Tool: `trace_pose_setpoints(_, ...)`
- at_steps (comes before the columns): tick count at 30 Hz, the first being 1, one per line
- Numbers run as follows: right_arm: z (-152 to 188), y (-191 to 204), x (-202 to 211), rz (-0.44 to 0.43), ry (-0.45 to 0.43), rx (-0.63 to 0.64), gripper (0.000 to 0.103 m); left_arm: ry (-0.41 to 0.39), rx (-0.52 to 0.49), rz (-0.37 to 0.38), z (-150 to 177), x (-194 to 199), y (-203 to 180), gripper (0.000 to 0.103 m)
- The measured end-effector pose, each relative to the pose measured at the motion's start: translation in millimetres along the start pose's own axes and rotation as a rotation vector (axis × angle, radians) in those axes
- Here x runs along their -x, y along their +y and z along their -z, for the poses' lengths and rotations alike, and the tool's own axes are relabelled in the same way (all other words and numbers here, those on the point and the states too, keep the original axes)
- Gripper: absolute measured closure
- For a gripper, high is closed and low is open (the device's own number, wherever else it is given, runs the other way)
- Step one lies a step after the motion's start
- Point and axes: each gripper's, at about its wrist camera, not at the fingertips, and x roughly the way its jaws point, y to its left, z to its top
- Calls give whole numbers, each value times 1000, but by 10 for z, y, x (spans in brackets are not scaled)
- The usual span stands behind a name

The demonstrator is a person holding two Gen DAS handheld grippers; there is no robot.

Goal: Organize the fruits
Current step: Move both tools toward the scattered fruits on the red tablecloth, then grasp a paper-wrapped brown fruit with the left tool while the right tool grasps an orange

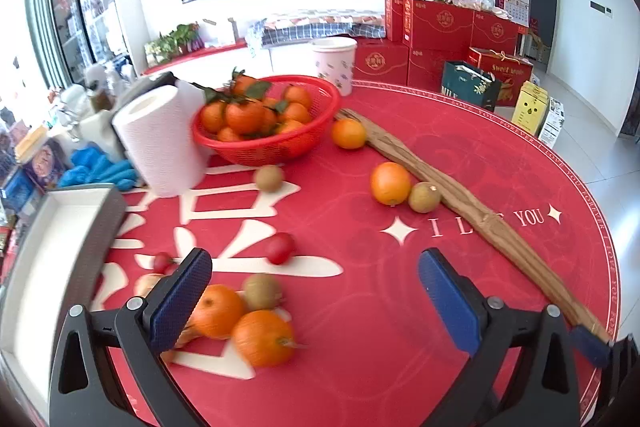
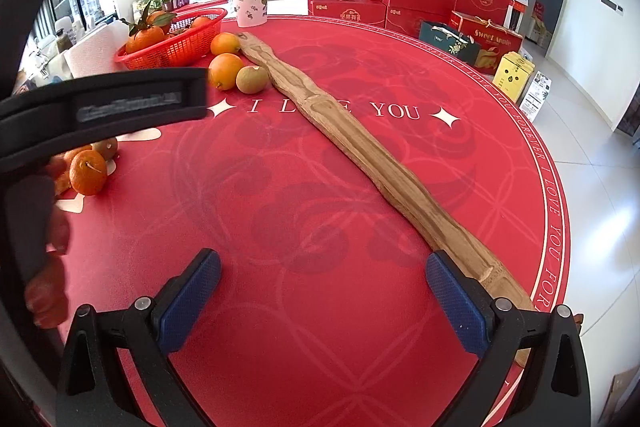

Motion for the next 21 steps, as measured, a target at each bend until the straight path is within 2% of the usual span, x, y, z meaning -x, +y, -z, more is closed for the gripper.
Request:
trace_pose_setpoints(2, 0, 2, 0, 0, 1, -1, 0, -4, 15, -21, 119, 114, 262, 0)
trace_pose_setpoints(5, 12, 1, 3, 2, -3, -2, 0, 55, 55, -54, 370, 119, 670, 0)
trace_pose_setpoints(10, 20, 2, 6, 2, -4, -1, 0, 123, 57, -96, 685, -12, 937, 0)
trace_pose_setpoints(14, 27, 37, 21, -23, 13, 22, 0, 213, 122, 19, 711, -184, 1065, 0)
trace_pose_setpoints(21, -39, 513, -18, -149, 36, 203, 0, 223, 88, 43, 673, -234, 1071, 0)
